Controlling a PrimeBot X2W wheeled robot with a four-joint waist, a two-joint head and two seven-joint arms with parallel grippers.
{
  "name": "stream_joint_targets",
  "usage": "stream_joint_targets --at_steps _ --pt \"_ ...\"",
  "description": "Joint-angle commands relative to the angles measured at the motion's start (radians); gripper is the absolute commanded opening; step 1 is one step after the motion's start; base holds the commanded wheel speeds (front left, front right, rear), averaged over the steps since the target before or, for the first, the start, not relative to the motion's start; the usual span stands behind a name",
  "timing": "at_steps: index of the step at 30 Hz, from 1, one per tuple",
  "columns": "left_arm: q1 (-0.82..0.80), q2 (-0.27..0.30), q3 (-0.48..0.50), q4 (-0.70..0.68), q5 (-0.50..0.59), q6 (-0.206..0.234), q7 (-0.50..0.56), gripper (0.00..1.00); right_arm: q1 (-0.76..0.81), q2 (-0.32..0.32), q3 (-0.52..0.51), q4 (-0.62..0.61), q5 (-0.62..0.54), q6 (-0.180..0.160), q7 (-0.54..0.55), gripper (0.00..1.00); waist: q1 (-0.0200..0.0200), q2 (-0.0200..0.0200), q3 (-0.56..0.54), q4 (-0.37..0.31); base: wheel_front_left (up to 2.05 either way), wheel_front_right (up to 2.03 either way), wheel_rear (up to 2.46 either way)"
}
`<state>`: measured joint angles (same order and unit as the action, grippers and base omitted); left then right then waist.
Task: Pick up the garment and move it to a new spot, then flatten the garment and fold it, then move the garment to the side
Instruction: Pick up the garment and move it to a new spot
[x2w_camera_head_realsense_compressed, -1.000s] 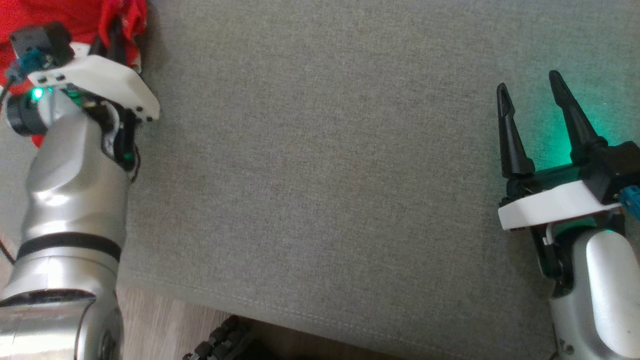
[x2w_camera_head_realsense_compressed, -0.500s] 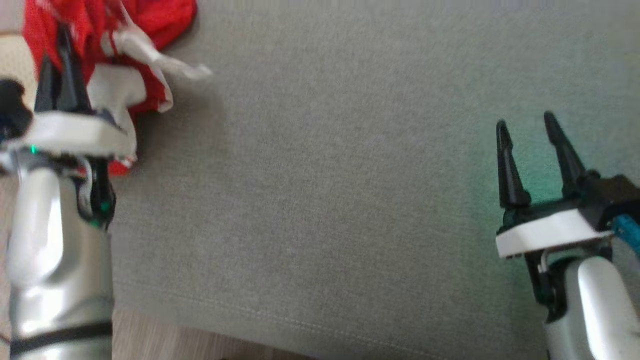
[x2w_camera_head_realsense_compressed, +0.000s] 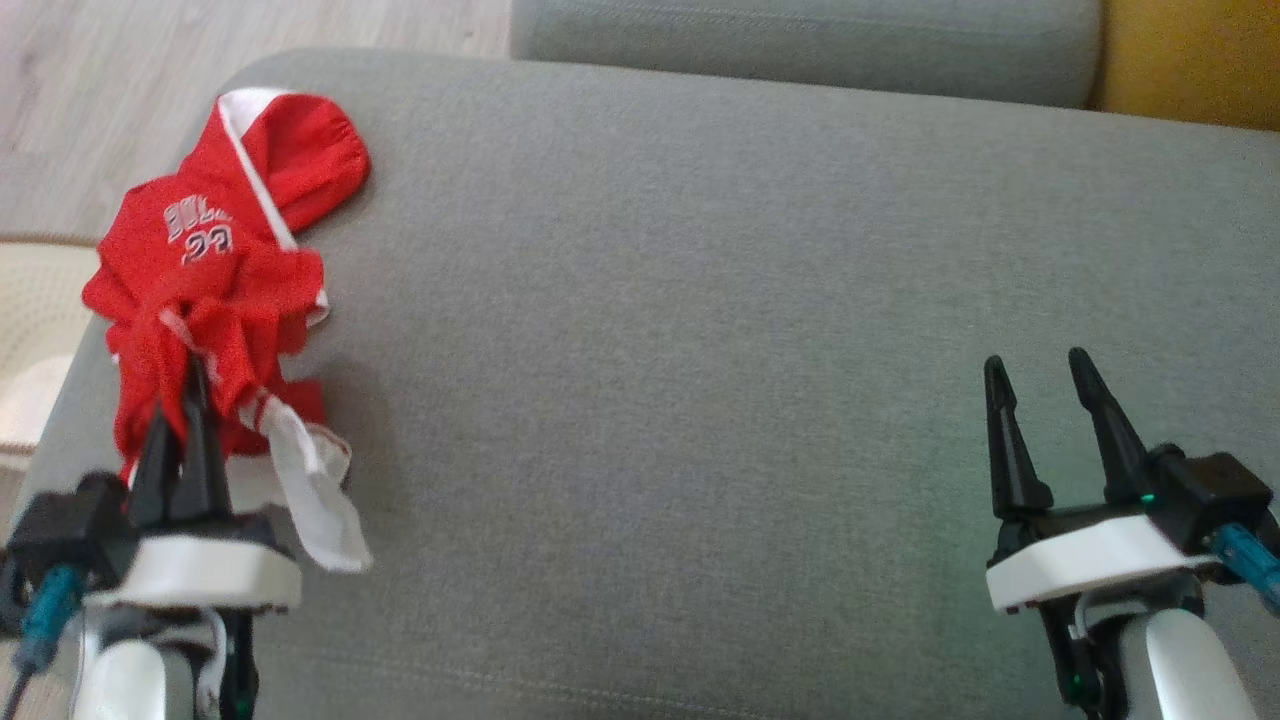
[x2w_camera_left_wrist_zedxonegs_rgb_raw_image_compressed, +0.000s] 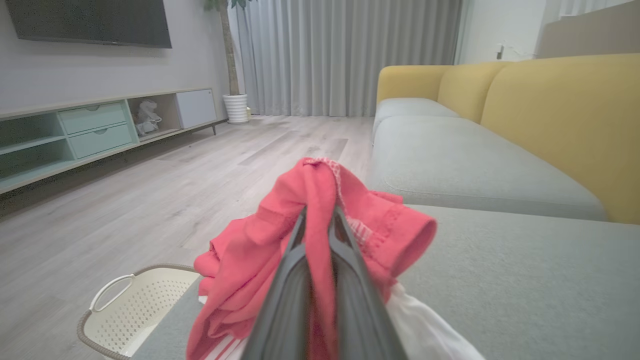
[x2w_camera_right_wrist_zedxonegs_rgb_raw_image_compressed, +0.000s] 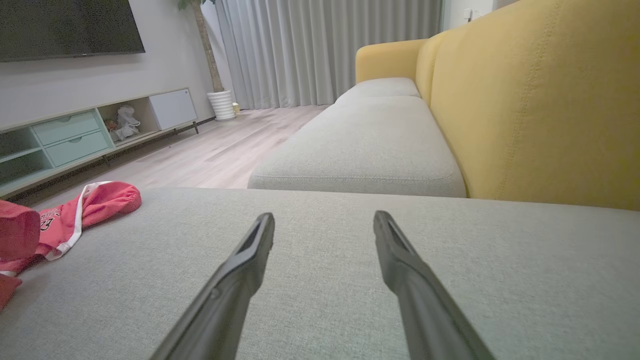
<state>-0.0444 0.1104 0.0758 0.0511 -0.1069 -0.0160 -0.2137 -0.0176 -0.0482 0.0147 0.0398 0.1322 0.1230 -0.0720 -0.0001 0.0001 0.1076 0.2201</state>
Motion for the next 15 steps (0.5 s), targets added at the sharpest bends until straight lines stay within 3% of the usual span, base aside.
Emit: stream_joint_targets --at_steps 1,7,15 --pt "-0.013 0.009 0.027 -0.070 0.009 0.010 0.012 0.00 -0.007 -0.002 0.016 -0.037 0.009 0.008 -0.009 1.00 0.0001 -0.0001 -0.020 -0.023 0.00 0.00 0.00" --pt "0.039 -0.014 -0.038 -0.154 0.020 0.009 0.055 0.00 -0.004 -0.002 0.009 -0.047 0.010 0.008 0.002 1.00 0.0001 -0.0001 -0.021 -0.064 0.00 0.00 0.00" --pt "-0.082 -0.031 -0.171 -0.125 0.029 -0.041 0.050 0.00 -0.030 -0.002 0.019 -0.065 0.023 0.008 0.005 1.00 0.0001 -0.0001 0.034 -0.184 0.00 0.00 0.00"
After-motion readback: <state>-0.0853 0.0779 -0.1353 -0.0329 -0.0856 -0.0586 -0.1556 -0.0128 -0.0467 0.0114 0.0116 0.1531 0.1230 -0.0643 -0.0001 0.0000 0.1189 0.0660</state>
